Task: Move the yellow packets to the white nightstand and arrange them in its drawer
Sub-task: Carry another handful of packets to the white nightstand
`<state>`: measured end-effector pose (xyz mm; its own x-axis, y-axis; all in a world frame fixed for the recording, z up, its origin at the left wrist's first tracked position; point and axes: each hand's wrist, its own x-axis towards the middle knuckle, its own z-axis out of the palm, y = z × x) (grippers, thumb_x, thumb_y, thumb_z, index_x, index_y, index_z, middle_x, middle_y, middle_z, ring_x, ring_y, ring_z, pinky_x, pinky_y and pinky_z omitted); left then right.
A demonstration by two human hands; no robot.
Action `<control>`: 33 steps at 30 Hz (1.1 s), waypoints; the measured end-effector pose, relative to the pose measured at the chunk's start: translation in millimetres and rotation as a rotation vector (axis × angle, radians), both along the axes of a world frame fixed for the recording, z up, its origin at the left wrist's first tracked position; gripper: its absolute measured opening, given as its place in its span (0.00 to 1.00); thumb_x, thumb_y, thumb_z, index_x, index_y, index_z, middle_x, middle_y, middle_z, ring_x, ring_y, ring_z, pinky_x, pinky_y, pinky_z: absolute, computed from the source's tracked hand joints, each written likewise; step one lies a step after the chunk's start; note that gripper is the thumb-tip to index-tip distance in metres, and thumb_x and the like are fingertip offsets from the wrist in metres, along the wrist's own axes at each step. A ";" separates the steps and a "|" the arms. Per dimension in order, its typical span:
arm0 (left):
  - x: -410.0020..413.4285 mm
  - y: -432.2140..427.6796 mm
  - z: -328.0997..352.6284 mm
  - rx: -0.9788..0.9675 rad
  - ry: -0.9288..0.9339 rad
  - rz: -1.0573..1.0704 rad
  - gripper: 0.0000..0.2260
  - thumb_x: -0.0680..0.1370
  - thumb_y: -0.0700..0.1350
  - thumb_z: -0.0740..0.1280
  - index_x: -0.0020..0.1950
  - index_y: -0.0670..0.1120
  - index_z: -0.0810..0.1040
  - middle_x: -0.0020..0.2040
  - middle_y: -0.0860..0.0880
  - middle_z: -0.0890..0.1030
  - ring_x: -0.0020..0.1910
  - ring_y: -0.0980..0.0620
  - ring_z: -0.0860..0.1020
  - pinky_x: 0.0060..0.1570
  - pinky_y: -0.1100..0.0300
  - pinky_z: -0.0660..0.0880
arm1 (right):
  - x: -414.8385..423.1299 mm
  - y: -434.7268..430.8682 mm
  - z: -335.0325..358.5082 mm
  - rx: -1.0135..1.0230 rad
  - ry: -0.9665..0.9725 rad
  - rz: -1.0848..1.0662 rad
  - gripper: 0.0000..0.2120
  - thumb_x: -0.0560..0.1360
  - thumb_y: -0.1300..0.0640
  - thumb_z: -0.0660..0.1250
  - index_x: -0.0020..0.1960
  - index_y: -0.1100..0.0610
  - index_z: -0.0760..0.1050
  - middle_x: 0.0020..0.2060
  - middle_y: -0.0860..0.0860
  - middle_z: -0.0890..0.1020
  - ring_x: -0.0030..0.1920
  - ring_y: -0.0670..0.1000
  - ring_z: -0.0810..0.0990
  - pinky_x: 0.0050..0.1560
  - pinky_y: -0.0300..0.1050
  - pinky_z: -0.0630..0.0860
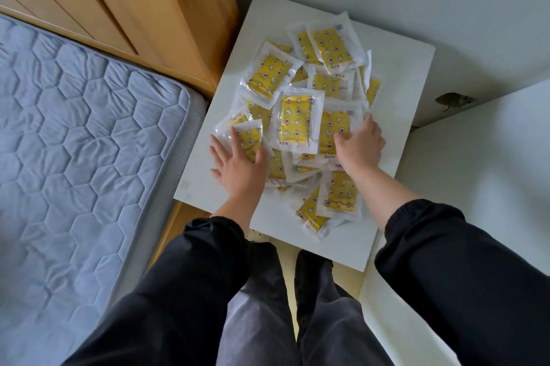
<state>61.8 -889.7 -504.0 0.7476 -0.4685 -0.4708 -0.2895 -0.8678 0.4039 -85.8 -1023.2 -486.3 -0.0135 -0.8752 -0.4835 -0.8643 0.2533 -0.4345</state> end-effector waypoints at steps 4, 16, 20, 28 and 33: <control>-5.3 6.9 -0.9 -0.043 0.017 -0.032 0.31 0.80 0.59 0.56 0.78 0.57 0.44 0.79 0.49 0.37 0.77 0.48 0.37 0.73 0.40 0.40 | -7.2 6.8 1.8 -0.012 -0.094 -0.054 0.36 0.77 0.50 0.64 0.77 0.58 0.49 0.76 0.56 0.56 0.75 0.58 0.53 0.72 0.56 0.59; -4.1 11.6 6.4 -0.070 -0.002 -0.079 0.31 0.79 0.56 0.59 0.79 0.54 0.49 0.79 0.50 0.41 0.77 0.49 0.38 0.73 0.39 0.41 | -10.6 7.7 5.6 -0.030 -0.110 -0.009 0.34 0.77 0.50 0.64 0.76 0.59 0.53 0.74 0.56 0.59 0.74 0.57 0.57 0.71 0.57 0.62; -3.7 12.5 6.3 -0.089 -0.028 -0.086 0.31 0.78 0.56 0.59 0.79 0.53 0.51 0.79 0.50 0.43 0.77 0.50 0.39 0.73 0.41 0.40 | -9.5 7.4 6.6 -0.023 -0.114 0.002 0.34 0.77 0.50 0.64 0.76 0.59 0.53 0.74 0.55 0.59 0.73 0.56 0.58 0.70 0.55 0.63; -3.2 12.2 9.9 -0.114 -0.043 -0.072 0.31 0.78 0.54 0.61 0.78 0.53 0.53 0.79 0.49 0.44 0.78 0.49 0.40 0.73 0.41 0.40 | -11.5 7.7 8.5 -0.018 -0.115 0.023 0.33 0.77 0.50 0.64 0.76 0.59 0.54 0.74 0.55 0.60 0.73 0.56 0.59 0.70 0.55 0.63; -3.5 14.9 12.5 -0.116 -0.045 -0.091 0.30 0.78 0.54 0.61 0.78 0.54 0.53 0.79 0.49 0.45 0.78 0.49 0.40 0.74 0.41 0.41 | -13.2 11.0 10.2 -0.007 -0.118 0.033 0.33 0.76 0.52 0.64 0.76 0.59 0.54 0.74 0.56 0.60 0.73 0.56 0.59 0.70 0.54 0.62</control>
